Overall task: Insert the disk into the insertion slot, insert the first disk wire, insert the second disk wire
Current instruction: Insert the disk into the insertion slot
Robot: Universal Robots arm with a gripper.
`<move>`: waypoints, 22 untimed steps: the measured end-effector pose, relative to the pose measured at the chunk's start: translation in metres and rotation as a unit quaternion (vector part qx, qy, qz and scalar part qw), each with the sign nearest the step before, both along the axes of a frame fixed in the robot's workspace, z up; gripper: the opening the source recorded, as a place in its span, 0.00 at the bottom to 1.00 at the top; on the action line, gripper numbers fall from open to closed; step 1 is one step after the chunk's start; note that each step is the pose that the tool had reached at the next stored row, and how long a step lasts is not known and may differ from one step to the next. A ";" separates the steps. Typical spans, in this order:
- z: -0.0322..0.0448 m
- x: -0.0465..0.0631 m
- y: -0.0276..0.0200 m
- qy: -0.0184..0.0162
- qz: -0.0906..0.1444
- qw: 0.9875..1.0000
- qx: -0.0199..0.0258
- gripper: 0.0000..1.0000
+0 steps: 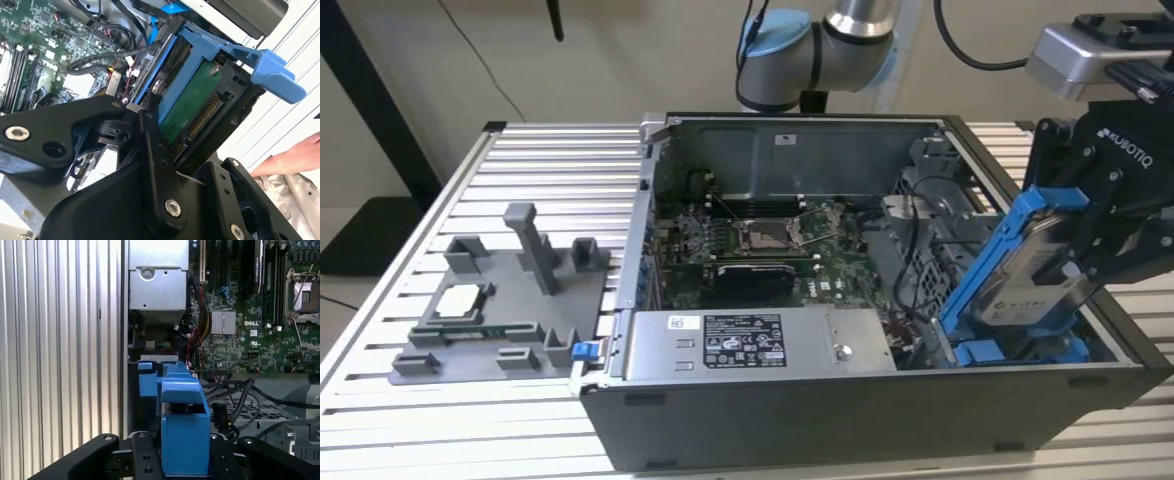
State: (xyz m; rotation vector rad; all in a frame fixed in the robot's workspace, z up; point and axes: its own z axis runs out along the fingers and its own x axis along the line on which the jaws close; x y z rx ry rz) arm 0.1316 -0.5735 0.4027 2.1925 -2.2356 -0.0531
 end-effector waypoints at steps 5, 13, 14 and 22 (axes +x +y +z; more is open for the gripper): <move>-0.0060 0.001 0.0004 0.000 0.000 1.000 0.002 0.00; -0.0199 0.002 0.0005 0.000 0.000 1.000 0.002 0.00; -0.0217 0.002 0.0005 0.000 0.000 1.000 0.003 0.00; -0.0363 0.002 0.0005 0.000 0.000 1.000 0.003 0.00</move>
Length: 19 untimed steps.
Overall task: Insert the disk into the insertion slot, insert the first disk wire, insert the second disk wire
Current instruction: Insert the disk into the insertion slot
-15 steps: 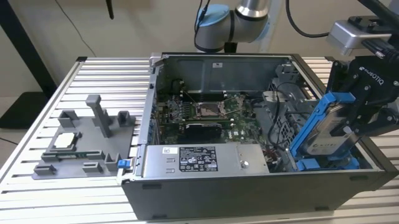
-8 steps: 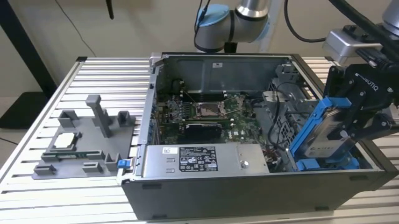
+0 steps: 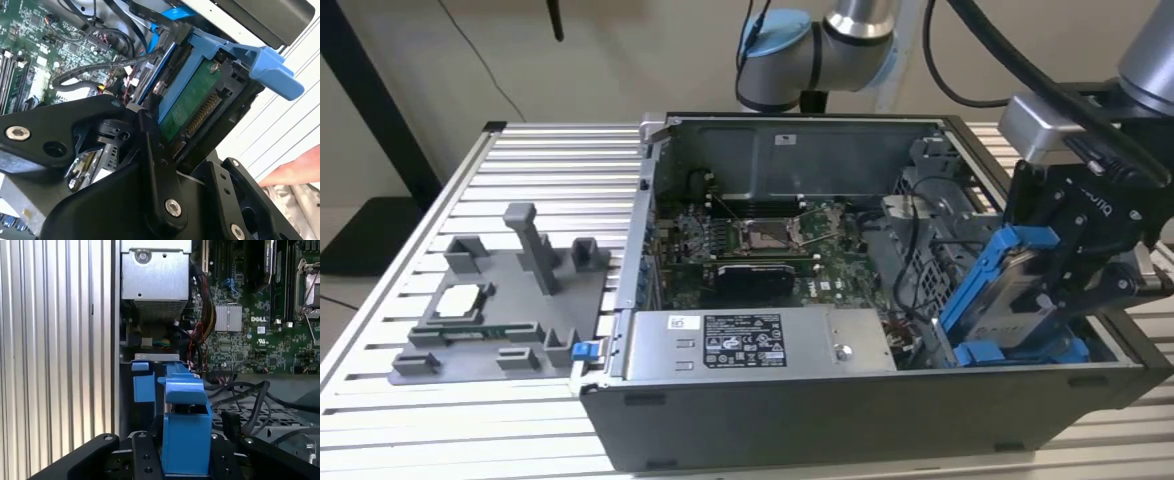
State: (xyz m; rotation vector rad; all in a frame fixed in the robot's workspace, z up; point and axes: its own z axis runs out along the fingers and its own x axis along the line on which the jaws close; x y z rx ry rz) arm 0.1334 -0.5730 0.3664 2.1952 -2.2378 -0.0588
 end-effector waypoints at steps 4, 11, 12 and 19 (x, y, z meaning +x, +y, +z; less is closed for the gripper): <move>-0.0043 0.000 0.0001 0.000 0.000 1.000 0.000 0.00; 0.0071 0.000 0.0000 0.000 0.000 1.000 0.000 1.00; 0.0116 0.000 0.0000 0.000 0.000 1.000 0.000 1.00; 0.0304 -0.003 0.0015 0.000 0.000 1.000 0.000 1.00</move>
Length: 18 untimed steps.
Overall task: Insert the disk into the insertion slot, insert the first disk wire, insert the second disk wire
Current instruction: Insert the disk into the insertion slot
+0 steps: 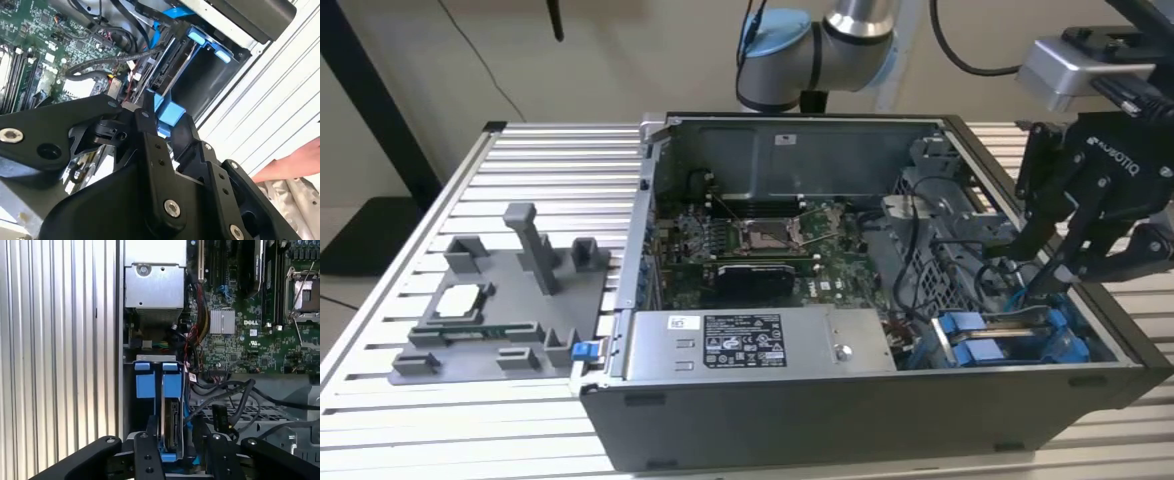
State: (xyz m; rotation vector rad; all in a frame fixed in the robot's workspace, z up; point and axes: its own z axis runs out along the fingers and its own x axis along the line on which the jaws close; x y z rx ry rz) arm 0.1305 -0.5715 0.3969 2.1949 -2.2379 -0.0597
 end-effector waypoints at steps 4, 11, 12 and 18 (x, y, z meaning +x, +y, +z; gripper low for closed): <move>0.0037 -0.006 0.0036 0.000 0.000 1.000 0.000 1.00; 0.0037 -0.010 0.0209 0.000 0.000 1.000 0.000 1.00; 0.0037 -0.010 0.0246 0.000 0.000 1.000 0.000 1.00; 0.0027 -0.011 0.0326 -0.006 0.003 1.000 0.000 1.00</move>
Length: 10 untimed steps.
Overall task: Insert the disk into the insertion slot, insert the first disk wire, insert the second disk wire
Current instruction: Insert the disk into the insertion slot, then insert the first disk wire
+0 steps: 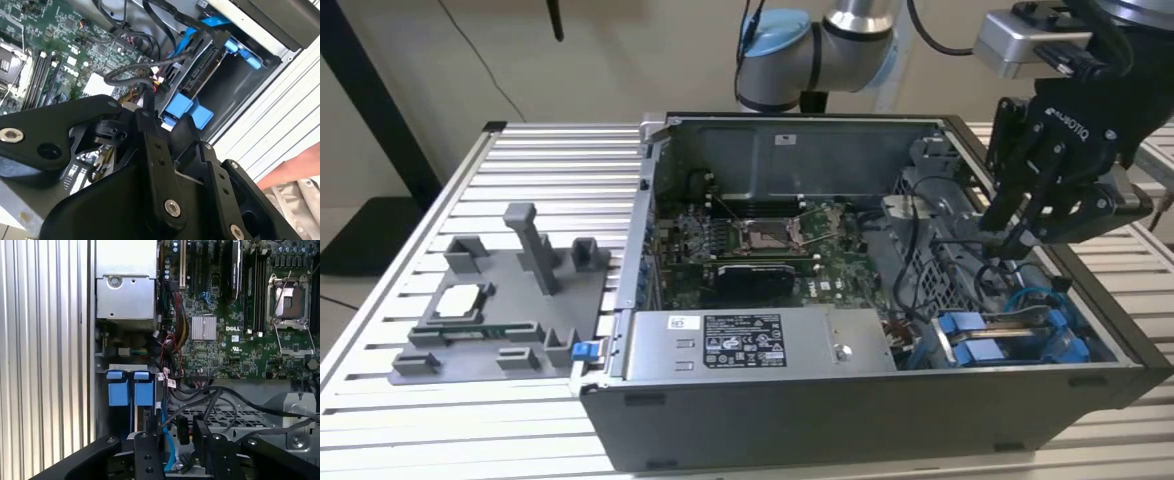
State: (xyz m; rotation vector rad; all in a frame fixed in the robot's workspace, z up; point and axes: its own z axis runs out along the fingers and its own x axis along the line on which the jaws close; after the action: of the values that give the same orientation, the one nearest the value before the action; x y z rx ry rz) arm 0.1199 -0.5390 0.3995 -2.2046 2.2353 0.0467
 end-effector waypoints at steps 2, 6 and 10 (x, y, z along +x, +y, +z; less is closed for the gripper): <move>-0.0016 0.000 0.0003 -0.008 0.000 1.000 0.000 1.00; -0.0029 0.000 0.0011 -0.014 0.001 1.000 0.000 1.00; -0.0048 -0.001 0.0013 -0.015 0.000 1.000 0.000 1.00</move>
State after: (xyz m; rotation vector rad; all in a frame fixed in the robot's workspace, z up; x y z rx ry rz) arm 0.1189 -0.5376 0.3947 -2.1909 2.2189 0.0133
